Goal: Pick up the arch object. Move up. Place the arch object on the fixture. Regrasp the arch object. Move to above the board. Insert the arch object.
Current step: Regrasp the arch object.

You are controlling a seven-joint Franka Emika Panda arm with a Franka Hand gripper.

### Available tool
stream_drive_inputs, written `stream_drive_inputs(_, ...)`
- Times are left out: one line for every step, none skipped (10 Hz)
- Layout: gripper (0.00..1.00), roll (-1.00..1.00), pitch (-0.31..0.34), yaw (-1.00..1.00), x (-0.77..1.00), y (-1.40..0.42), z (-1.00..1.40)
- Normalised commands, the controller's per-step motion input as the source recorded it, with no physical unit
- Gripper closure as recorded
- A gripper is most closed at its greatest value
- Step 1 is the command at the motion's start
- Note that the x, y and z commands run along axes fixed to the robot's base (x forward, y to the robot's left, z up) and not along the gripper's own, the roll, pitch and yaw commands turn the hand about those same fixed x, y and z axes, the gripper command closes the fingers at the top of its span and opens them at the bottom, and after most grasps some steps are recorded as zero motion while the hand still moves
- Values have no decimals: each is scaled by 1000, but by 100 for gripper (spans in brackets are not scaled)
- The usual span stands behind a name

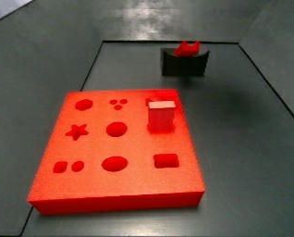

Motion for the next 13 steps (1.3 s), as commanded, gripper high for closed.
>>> stream_drive_inputs(0, 1000, 105, 56, 86, -37, -3)
stream_drive_inputs(0, 1000, 132, 72, 93, -41, -1)
stream_drive_inputs(0, 1000, 164, 95, 95, -44, -4)
stream_drive_inputs(0, 945, 194, 138, 98, -44, -9)
stream_drive_inputs(0, 751, 184, 160, 98, -48, -5)
stream_drive_inputs(0, 555, 163, 181, 100, -47, -9)
stream_drive_inputs(0, 330, 131, 201, 96, -41, -1)
stream_drive_inputs(0, 232, 96, 210, 86, -33, 2)
stream_drive_inputs(0, 198, 68, 211, 81, -37, 0)
stream_drive_inputs(0, 170, 29, 202, 79, -42, -7)
stream_drive_inputs(0, 189, 73, 209, 32, 46, -1000)
stream_drive_inputs(0, 184, 61, 190, 36, 45, -1000)
stream_drive_inputs(0, 167, 19, 176, 47, 41, -1000)
